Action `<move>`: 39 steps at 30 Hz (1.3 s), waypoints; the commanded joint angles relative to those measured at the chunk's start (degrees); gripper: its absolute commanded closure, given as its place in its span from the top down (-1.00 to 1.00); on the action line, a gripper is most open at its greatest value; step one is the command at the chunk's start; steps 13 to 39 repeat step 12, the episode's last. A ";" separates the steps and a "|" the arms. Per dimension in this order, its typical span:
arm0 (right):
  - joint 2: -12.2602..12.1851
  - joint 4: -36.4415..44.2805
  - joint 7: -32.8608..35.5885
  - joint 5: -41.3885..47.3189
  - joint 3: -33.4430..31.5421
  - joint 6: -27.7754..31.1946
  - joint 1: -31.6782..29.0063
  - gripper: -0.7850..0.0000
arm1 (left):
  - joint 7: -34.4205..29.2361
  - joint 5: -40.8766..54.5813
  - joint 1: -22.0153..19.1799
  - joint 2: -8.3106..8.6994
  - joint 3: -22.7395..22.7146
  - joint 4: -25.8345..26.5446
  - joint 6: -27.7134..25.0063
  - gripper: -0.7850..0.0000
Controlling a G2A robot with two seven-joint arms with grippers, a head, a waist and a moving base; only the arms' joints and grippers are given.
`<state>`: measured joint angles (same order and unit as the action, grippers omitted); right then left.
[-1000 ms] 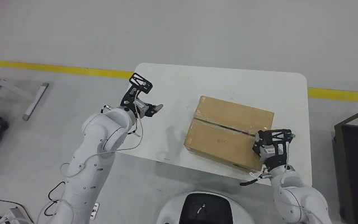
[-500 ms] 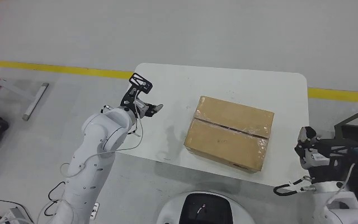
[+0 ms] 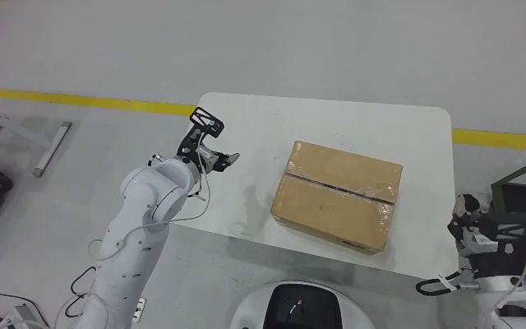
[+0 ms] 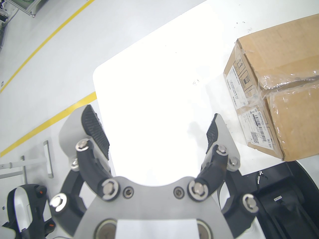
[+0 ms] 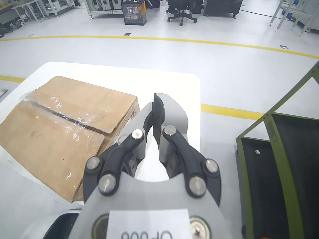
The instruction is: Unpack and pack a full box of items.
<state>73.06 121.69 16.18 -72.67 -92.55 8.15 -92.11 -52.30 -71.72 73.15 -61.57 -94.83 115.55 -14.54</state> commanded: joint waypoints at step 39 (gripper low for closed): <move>0.00 0.00 0.00 0.00 0.00 0.00 0.00 0.67 | 0.00 0.00 0.00 0.00 0.00 0.00 0.00 1.00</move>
